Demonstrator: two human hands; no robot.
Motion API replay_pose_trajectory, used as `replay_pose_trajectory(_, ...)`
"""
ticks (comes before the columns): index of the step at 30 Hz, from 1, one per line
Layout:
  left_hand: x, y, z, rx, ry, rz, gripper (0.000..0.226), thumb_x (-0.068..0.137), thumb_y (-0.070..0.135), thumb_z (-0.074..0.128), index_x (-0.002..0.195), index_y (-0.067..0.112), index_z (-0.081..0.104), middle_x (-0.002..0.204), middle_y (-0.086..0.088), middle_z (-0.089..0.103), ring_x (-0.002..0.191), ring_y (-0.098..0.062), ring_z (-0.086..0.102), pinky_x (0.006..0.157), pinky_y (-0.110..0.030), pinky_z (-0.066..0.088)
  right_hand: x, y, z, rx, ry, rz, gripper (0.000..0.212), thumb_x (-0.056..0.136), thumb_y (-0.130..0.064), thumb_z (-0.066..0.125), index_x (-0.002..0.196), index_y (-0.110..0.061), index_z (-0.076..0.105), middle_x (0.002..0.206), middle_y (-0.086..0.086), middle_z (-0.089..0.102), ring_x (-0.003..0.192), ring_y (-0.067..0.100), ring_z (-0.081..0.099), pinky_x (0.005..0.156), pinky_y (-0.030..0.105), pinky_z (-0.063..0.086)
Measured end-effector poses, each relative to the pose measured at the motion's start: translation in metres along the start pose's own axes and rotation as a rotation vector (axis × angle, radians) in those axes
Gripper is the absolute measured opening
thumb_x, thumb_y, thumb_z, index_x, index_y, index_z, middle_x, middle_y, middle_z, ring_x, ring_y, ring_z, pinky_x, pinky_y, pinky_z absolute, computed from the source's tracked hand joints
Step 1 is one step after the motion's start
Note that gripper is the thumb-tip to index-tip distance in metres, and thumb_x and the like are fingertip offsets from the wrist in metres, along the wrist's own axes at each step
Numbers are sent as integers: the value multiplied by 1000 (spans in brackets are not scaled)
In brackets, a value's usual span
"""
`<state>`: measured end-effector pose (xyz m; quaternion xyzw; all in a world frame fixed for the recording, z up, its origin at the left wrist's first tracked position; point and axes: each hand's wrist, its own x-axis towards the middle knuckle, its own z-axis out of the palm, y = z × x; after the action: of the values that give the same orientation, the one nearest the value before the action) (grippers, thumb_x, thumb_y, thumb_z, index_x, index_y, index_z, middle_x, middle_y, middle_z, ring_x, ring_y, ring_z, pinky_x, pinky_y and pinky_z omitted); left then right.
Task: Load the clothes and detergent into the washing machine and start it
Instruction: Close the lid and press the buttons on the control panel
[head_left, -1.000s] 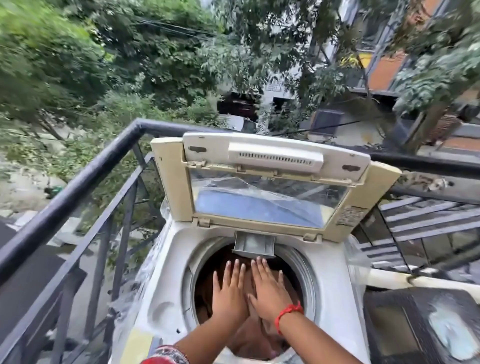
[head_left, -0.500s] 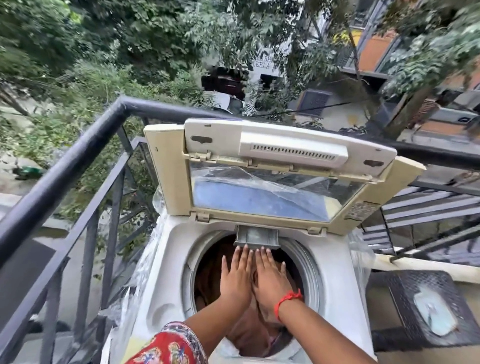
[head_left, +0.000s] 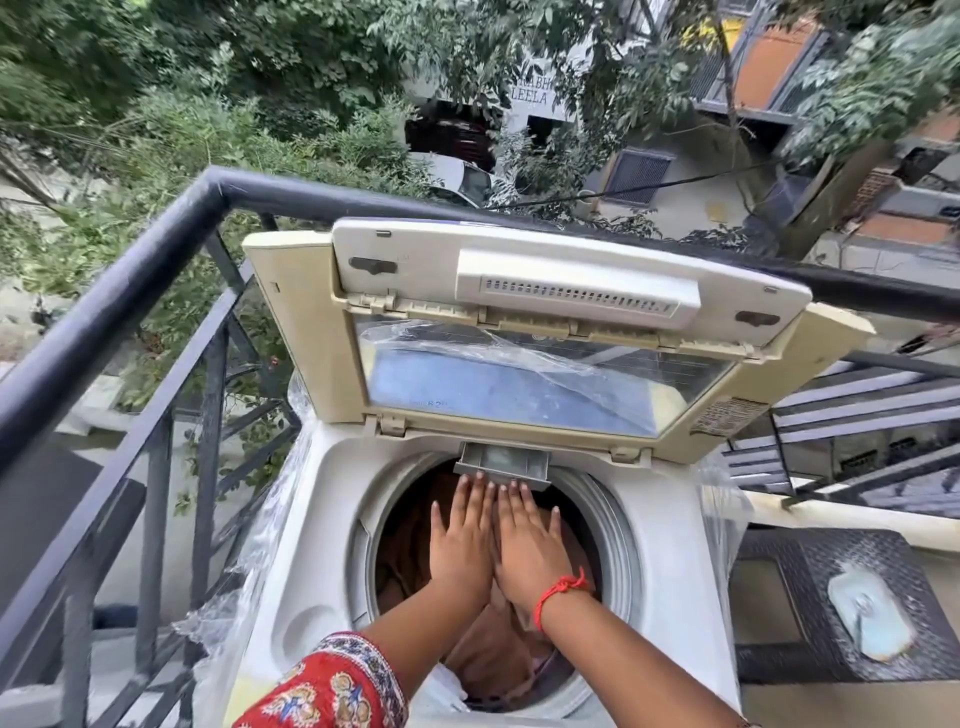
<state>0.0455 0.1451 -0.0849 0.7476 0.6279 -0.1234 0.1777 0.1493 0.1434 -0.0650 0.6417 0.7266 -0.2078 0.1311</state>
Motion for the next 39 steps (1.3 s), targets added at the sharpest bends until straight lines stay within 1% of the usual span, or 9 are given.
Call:
replay_pose_trajectory(5,3,2,6,-17,6,-6,71,102,31,31,139,17,-28,150,-2,-32,135,-21,-32,117,-54,6,2,-3,2,-44,-6,7,87,91,-22,50,154,-10,-10,164,6,-11,151,21,-14,119,57,-2)
replay_pose_trajectory(11,2,6,6,-11,-22,-6,72,103,26,30,138,15,-32,143,-4,-40,134,-22,-35,118,-53,6,5,-1,9,-91,37,19,77,95,-23,42,154,-9,-5,164,7,-5,151,21,-10,116,56,-7)
replay_pose_trajectory(15,0,13,11,7,-24,28,79,101,31,33,139,14,-34,144,-5,-43,136,-23,-36,117,-53,5,1,11,23,-63,100,91,79,76,-25,65,147,-4,38,153,11,39,144,25,32,111,62,25)
replay_pose_trajectory(18,2,18,11,19,2,62,76,101,31,32,138,13,-32,143,-2,-44,137,-21,-34,117,-53,6,0,23,21,-43,202,55,66,78,-31,47,138,-3,51,143,11,53,135,26,47,103,61,37)
replay_pose_trajectory(20,4,18,11,26,-1,57,74,102,29,29,138,13,-33,141,-2,-46,136,-20,-35,118,-53,4,2,30,19,-48,220,55,65,77,-36,47,133,-3,57,138,10,58,130,24,53,98,60,45)
replay_pose_trajectory(23,4,14,8,55,3,66,76,101,29,29,139,12,-34,141,-3,-47,136,-21,-36,118,-52,1,4,32,20,-50,208,46,76,72,-40,70,136,-4,53,142,9,54,134,23,49,101,59,43)
replay_pose_trajectory(26,3,6,5,38,2,50,74,101,28,29,140,12,-32,143,-3,-43,136,-19,-34,118,-51,2,5,30,20,-35,196,58,90,66,-42,78,141,-3,47,147,11,49,138,23,43,105,60,38)
replay_pose_trajectory(34,22,-14,-1,1,12,-9,85,97,28,41,141,13,-32,153,-1,-33,146,-21,-25,119,-52,12,20,26,6,47,137,55,86,93,-39,52,155,-8,2,165,6,2,152,18,-2,120,56,3)
replay_pose_trajectory(39,35,-14,-7,0,-17,-11,85,99,30,41,139,15,-32,159,-3,-25,146,-22,-23,119,-49,12,29,28,-1,78,112,42,86,95,-38,50,155,-9,-4,165,7,-5,152,18,-7,121,51,3)
